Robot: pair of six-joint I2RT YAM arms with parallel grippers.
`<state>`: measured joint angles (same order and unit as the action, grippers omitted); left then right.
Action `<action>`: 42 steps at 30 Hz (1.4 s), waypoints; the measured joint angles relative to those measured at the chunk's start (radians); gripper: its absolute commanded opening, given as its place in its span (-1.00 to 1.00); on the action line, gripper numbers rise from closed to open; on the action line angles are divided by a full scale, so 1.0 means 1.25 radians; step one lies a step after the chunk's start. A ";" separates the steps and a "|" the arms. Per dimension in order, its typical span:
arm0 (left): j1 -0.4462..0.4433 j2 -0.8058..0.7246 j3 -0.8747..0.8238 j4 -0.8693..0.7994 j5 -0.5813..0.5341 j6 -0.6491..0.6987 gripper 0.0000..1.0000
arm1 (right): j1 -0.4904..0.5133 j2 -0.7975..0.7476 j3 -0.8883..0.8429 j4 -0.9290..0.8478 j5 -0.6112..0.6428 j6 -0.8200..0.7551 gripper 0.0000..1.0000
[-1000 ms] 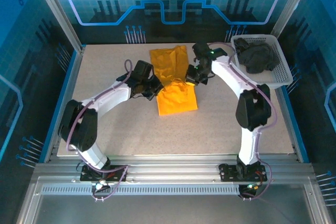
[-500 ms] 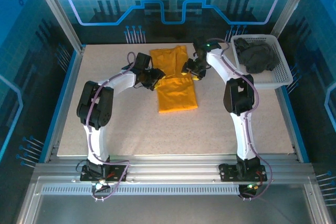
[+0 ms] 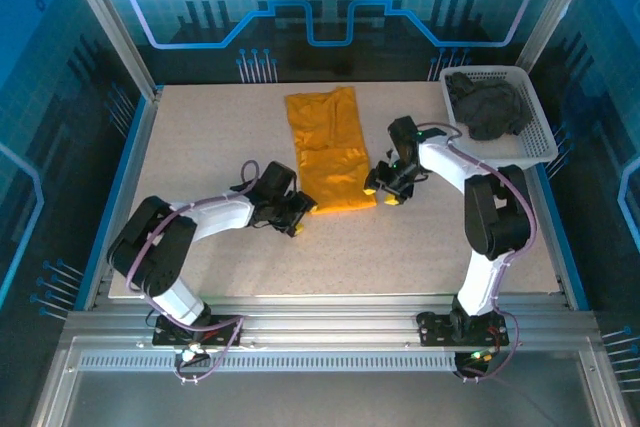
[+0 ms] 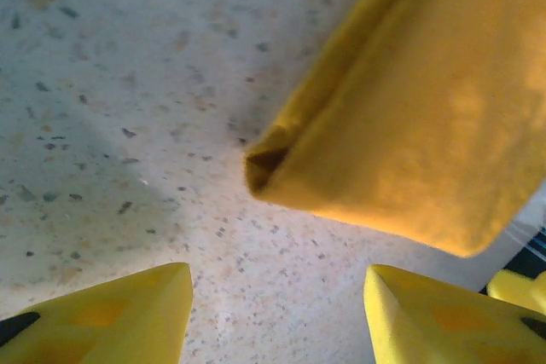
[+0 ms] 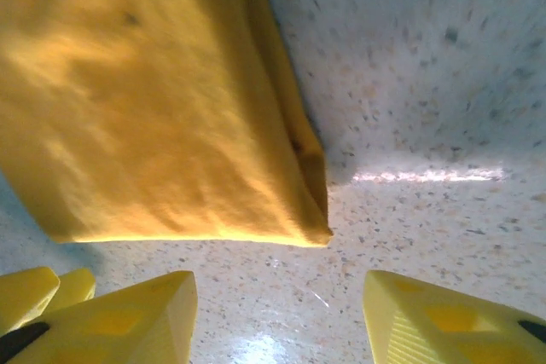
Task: Fold and stack the t-shirts
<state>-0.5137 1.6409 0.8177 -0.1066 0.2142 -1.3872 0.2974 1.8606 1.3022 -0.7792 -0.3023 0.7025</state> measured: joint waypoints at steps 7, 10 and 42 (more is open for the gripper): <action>0.016 0.092 0.063 -0.001 0.019 -0.073 -0.36 | -0.007 0.112 0.039 0.058 -0.070 0.016 -0.44; 0.024 0.107 0.067 -0.002 0.031 -0.088 -0.93 | -0.007 0.130 0.039 0.069 -0.079 0.029 -0.86; -0.008 -0.378 0.054 -0.174 -0.010 0.018 -1.00 | 0.153 -0.231 0.052 -0.100 -0.003 0.079 -1.00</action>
<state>-0.5240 1.1687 0.8856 -0.3244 0.2020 -1.3647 0.4881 1.5723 1.3678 -0.9047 -0.3061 0.8013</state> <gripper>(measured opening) 0.053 0.064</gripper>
